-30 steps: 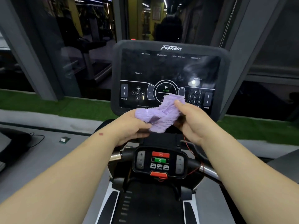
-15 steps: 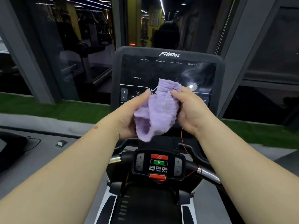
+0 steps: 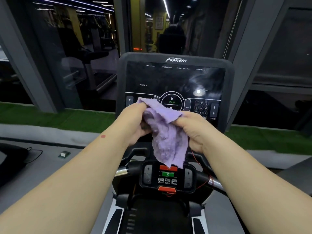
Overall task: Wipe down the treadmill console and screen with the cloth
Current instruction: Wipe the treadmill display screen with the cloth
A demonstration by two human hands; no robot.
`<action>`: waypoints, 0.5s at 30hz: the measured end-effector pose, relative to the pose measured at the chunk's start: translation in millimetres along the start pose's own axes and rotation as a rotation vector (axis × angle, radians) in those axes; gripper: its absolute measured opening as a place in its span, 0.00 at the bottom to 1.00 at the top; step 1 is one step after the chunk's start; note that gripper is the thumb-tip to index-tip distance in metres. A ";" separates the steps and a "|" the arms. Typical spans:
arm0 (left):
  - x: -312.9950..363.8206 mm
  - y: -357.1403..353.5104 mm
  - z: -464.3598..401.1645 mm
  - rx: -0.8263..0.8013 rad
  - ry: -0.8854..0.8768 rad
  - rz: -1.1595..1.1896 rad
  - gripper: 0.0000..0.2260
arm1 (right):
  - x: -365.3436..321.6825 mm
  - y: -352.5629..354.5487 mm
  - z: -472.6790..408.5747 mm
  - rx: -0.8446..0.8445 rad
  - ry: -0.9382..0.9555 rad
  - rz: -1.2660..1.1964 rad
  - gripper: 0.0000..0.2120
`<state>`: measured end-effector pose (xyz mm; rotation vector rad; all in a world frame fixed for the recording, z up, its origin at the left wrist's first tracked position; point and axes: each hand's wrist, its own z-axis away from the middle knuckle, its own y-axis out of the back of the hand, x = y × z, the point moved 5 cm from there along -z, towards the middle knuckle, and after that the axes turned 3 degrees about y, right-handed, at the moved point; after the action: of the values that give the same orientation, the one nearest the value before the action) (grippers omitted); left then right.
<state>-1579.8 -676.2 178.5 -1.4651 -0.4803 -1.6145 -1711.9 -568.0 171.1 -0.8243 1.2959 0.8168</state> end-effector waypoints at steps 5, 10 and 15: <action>2.6 -5.5 5.0 -0.151 0.166 0.195 0.14 | 0.8 2.8 -4.2 -0.019 -0.139 -0.154 0.11; 3.4 -9.1 -3.2 -0.055 0.249 0.285 0.10 | -11.5 -16.2 13.4 -0.261 -0.071 -0.174 0.19; 9.1 -12.4 2.7 -0.197 0.278 0.452 0.15 | -11.8 -6.1 -1.0 -0.070 -0.082 -0.140 0.06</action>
<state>-1587.3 -670.5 190.9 -1.3403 0.1657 -1.4898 -1708.1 -572.4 183.1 -0.9174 1.1292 0.7802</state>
